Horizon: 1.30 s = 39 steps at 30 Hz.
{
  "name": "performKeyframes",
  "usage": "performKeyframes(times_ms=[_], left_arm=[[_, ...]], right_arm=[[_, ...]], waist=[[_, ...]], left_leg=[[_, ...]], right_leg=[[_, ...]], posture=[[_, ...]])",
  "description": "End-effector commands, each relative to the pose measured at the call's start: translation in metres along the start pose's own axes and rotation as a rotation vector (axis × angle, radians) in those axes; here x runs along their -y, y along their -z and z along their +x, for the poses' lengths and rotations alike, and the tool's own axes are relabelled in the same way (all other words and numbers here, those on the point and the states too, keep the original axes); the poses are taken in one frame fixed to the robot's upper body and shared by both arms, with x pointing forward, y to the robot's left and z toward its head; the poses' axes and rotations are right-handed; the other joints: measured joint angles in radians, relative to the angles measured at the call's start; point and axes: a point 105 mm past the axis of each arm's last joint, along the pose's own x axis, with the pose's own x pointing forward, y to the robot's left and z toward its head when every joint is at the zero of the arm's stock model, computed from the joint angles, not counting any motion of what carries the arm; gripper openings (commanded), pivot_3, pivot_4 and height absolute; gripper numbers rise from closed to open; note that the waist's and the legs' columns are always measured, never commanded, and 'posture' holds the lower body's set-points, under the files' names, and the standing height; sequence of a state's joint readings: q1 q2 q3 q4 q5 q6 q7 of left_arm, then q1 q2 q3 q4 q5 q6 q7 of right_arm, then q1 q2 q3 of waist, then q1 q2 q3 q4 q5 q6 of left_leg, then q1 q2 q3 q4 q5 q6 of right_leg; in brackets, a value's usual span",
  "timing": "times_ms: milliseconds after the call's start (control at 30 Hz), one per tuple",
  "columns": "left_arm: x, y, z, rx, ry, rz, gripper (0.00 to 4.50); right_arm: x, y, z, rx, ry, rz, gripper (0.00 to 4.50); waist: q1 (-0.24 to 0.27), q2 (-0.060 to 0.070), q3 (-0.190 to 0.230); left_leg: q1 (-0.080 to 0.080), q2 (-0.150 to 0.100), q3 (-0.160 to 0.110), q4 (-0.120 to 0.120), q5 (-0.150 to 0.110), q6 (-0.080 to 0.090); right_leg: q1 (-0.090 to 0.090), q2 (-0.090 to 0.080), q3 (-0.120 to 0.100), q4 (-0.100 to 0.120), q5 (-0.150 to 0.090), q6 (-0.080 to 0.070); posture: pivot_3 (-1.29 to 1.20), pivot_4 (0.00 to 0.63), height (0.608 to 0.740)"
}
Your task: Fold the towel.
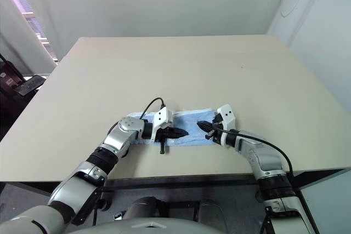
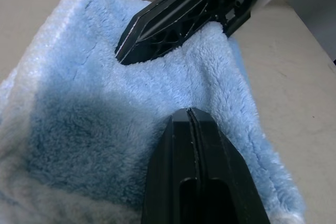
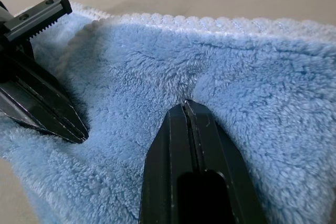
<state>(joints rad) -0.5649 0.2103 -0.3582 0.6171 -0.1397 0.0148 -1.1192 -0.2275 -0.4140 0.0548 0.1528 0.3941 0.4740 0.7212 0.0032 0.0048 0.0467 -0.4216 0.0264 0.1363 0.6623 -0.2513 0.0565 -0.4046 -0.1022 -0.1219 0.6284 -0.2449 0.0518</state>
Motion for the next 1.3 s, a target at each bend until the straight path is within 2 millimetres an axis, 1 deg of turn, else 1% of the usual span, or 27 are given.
performKeyframes(times_ms=[33,67,100,133,167,267,300,333,400,433,467,533,600,700,800,867,967,1033,1067,1100,1133,1200,1300], left_arm=[[-0.006,-0.001,-0.008,-0.004,-0.016,-0.026,0.03],[-0.006,-0.004,-0.010,0.007,-0.009,-0.037,0.03],[-0.003,-0.012,-0.015,0.041,0.011,-0.059,0.03],[-0.001,-0.019,-0.021,0.077,0.024,-0.083,0.38],[0.002,-0.028,-0.027,0.113,0.036,-0.105,0.57],[0.006,-0.045,-0.048,0.166,0.026,-0.140,1.58],[0.007,-0.052,-0.060,0.190,0.004,-0.159,1.85],[0.007,-0.057,-0.070,0.208,-0.016,-0.175,2.29],[0.009,-0.063,-0.086,0.231,-0.051,-0.209,3.00],[0.009,-0.065,-0.098,0.240,-0.091,-0.233,3.32],[0.012,-0.066,-0.111,0.245,-0.123,-0.263,3.76],[0.018,-0.067,-0.135,0.266,-0.174,-0.340,4.41],[0.025,-0.066,-0.157,0.289,-0.228,-0.425,4.46],[0.032,-0.059,-0.187,0.309,-0.329,-0.545,4.46],[0.041,-0.043,-0.207,0.274,-0.422,-0.654,4.46],[0.049,-0.035,-0.214,0.278,-0.435,-0.746,4.46],[0.057,-0.021,-0.217,0.269,-0.456,-0.865,4.46],[0.060,-0.007,-0.218,0.251,-0.490,-0.941,4.46],[0.060,-0.001,-0.219,0.253,-0.508,-0.971,4.46],[0.060,0.003,-0.220,0.264,-0.521,-0.997,4.46],[0.060,0.005,-0.221,0.273,-0.529,-1.020,4.50],[0.062,0.012,-0.223,0.273,-0.543,-1.054,4.50],[0.069,0.021,-0.221,0.247,-0.552,-1.095,4.50]], right_arm=[[0.004,0.006,-0.001,-0.026,0.017,0.003,0.01],[0.002,0.002,-0.001,-0.010,0.004,0.008,0.01],[0.000,-0.005,-0.001,0.016,-0.016,0.013,0.01],[-0.003,-0.012,-0.003,0.037,-0.039,0.023,0.00],[-0.007,-0.019,-0.005,0.055,-0.072,0.036,0.00],[-0.018,-0.041,-0.012,0.107,-0.145,0.075,0.56],[-0.021,-0.051,-0.015,0.132,-0.164,0.070,0.57],[-0.023,-0.059,-0.016,0.151,-0.174,0.068,0.57],[-0.028,-0.068,-0.019,0.163,-0.196,0.073,0.57],[-0.033,-0.073,-0.021,0.161,-0.230,0.065,0.57],[-0.039,-0.077,-0.022,0.155,-0.261,0.055,0.57],[-0.045,-0.080,-0.023,0.125,-0.293,0.042,0.57],[-0.046,-0.081,-0.022,0.090,-0.308,0.046,0.57],[-0.048,-0.083,-0.019,0.059,-0.350,0.114,0.57],[-0.050,-0.083,-0.016,0.023,-0.380,0.145,0.57],[-0.050,-0.086,-0.015,0.042,-0.380,0.110,0.57],[-0.049,-0.095,-0.013,0.120,-0.366,0.011,0.57],[-0.047,-0.095,-0.014,0.123,-0.351,-0.099,0.57],[-0.045,-0.094,-0.015,0.117,-0.342,-0.127,0.57],[-0.042,-0.094,-0.015,0.110,-0.337,-0.118,0.57],[-0.039,-0.094,-0.016,0.110,-0.331,-0.109,0.94],[-0.037,-0.095,-0.018,0.113,-0.335,-0.101,1.43],[-0.038,-0.094,-0.026,0.112,-0.350,-0.107,2.56]], waist=[[-0.004,0.000,0.000],[-0.009,0.000,0.000],[-0.013,0.001,0.000],[-0.017,0.002,0.001],[-0.018,0.003,0.001],[-0.022,0.004,0.002],[-0.022,0.004,0.003],[-0.023,0.004,0.003],[-0.022,0.005,0.003],[-0.021,0.005,0.003],[-0.021,0.006,0.003],[-0.025,0.006,0.004],[-0.023,0.006,0.004],[-0.021,0.006,0.005],[-0.019,0.007,0.006],[-0.017,0.007,0.006],[-0.017,0.007,0.006],[-0.018,0.007,0.006],[-0.018,0.007,0.006],[-0.017,0.007,0.006],[-0.017,0.007,0.006],[-0.018,0.006,0.006],[-0.019,0.006,0.006]], left_leg=[[0.000,0.000,0.000,0.000,0.000,0.000],[0.000,0.001,0.000,0.000,0.000,0.000],[-0.001,0.001,0.000,0.000,0.000,0.000],[-0.001,0.001,0.000,0.000,0.000,0.000],[-0.002,0.001,0.000,0.000,0.000,0.000],[-0.005,0.001,0.000,0.000,0.000,0.000],[-0.006,0.001,0.000,0.000,0.000,0.000],[-0.007,0.001,0.001,0.000,0.000,0.000],[-0.010,0.001,0.001,0.000,0.001,0.000],[-0.010,0.001,0.001,0.000,0.001,0.000],[-0.010,0.001,0.001,0.000,0.000,0.000],[-0.009,0.001,0.001,0.000,0.000,-0.001],[-0.009,0.001,0.001,0.000,0.000,-0.001],[-0.008,0.001,0.001,0.001,0.000,-0.001],[-0.008,0.000,0.001,0.000,0.000,-0.001],[-0.008,0.000,0.001,0.000,0.000,-0.001],[-0.009,0.000,0.001,-0.001,0.000,-0.001],[-0.009,0.000,0.002,-0.002,0.000,-0.001],[-0.009,0.000,0.002,-0.002,0.000,-0.001],[-0.009,0.000,0.002,-0.003,0.000,-0.001],[-0.009,0.000,0.003,-0.004,0.000,-0.002],[-0.009,0.000,0.003,-0.006,0.001,-0.003],[-0.009,-0.001,0.005,-0.012,0.003,-0.006]], right_leg=[[0.000,0.000,0.000,0.000,0.001,0.000],[0.000,0.000,0.000,0.000,0.001,0.000],[0.000,0.000,-0.001,0.000,0.001,0.000],[-0.001,0.000,-0.001,0.000,0.001,0.000],[-0.002,0.000,-0.001,0.000,0.001,0.000],[-0.005,0.000,-0.001,0.001,0.002,-0.002],[-0.005,0.000,-0.001,0.002,0.001,-0.001],[-0.006,0.000,-0.001,0.002,0.001,-0.001],[-0.008,0.000,0.000,0.003,0.001,0.000],[-0.008,0.000,-0.001,0.003,0.001,0.000],[-0.008,0.000,-0.001,0.003,0.001,0.000],[-0.011,0.000,-0.001,0.002,0.001,-0.001],[-0.011,0.000,0.000,0.002,0.001,-0.001],[-0.010,-0.001,-0.001,0.002,0.001,-0.001],[-0.010,-0.001,-0.001,0.001,0.001,-0.002],[-0.011,-0.001,0.000,0.001,0.001,-0.002],[-0.011,-0.001,0.000,0.000,0.001,-0.002],[-0.012,-0.001,0.000,0.000,0.001,-0.002],[-0.012,-0.001,0.000,0.000,0.001,-0.002],[-0.012,-0.001,0.000,0.000,0.001,-0.002],[-0.013,-0.001,0.001,0.000,0.001,-0.002],[-0.015,-0.002,0.001,0.000,0.001,-0.002],[-0.019,-0.003,0.002,0.000,0.002,-0.003]], posture=[[0.00,0.000,0.724],[0.00,0.000,0.724],[0.00,0.000,0.724],[0.00,0.000,0.724],[0.00,0.000,0.724],[0.00,0.000,0.724],[0.00,0.000,0.724],[0.00,0.000,0.724],[0.00,0.000,0.724],[0.00,0.000,0.724],[0.00,0.000,0.724],[0.00,0.000,0.724],[0.00,0.000,0.724],[0.00,0.000,0.724],[0.00,0.000,0.724],[0.00,0.000,0.724],[0.00,0.000,0.724],[0.00,0.000,0.724],[0.00,0.000,0.724],[0.00,0.000,0.724],[0.00,0.000,0.724],[0.00,0.000,0.724],[0.00,0.000,0.724]])
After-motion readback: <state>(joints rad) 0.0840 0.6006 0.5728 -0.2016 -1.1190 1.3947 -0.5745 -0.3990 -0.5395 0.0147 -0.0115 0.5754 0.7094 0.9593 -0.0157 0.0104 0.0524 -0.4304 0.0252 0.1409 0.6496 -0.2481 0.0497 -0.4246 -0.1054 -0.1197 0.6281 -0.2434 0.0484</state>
